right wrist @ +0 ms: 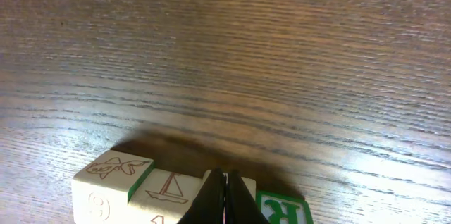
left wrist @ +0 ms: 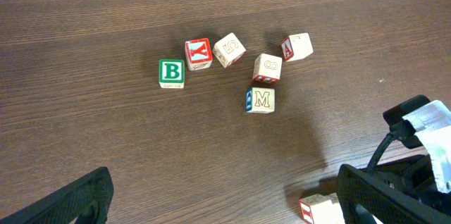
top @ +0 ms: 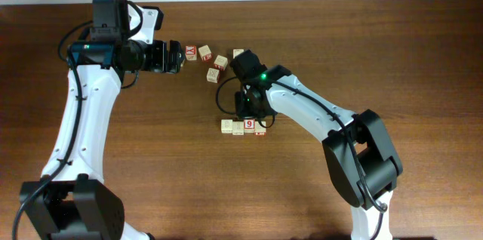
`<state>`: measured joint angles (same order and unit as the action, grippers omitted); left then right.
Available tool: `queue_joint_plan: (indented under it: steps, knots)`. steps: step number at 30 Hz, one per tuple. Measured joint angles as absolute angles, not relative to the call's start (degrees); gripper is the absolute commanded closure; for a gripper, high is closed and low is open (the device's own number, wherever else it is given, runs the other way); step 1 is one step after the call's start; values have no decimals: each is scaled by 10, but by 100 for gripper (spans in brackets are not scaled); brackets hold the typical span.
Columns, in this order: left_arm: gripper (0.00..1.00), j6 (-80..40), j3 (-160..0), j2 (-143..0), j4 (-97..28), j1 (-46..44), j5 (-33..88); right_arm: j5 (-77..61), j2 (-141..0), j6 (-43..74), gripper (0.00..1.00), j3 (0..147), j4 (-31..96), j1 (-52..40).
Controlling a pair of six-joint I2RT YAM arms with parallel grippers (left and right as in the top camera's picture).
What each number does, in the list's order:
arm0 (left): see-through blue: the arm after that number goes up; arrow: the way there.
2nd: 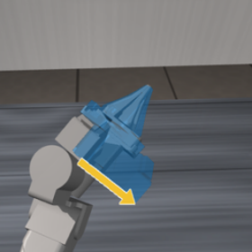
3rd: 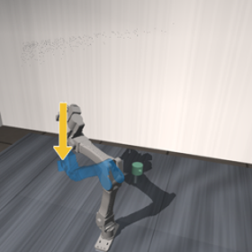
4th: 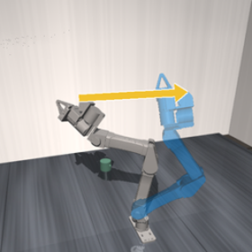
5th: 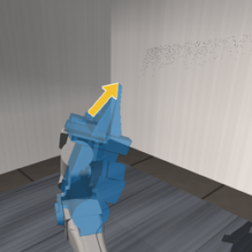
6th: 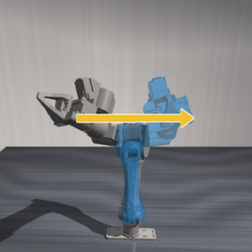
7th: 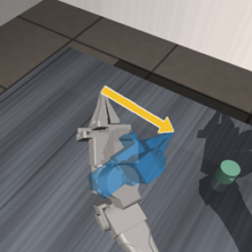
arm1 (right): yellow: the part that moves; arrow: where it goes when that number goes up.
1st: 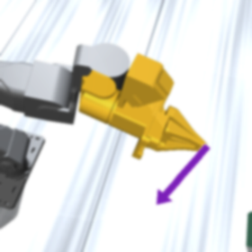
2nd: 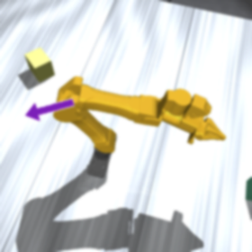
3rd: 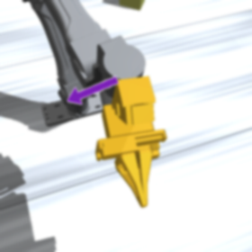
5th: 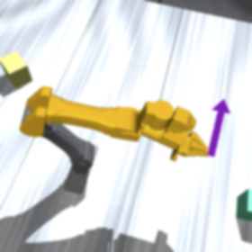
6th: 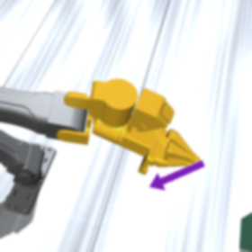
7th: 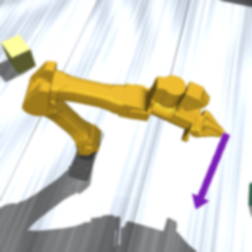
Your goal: Rotate 4 blocks
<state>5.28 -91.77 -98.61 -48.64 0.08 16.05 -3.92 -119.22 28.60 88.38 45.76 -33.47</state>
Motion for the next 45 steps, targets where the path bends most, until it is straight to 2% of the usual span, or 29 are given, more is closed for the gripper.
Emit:
queue_joint_plan:
  steps: [29,39,45]
  knots:
    - [1,53,-918,-986,-486,1,161,-70,-1192,290,96,884,484,-336]
    - [1,53,-918,-986,-486,1,161,-70,-1192,248,95,891,382,-337]
    - [1,53,-918,-986,-486,1,161,-70,-1227,269,96,894,354,-363]
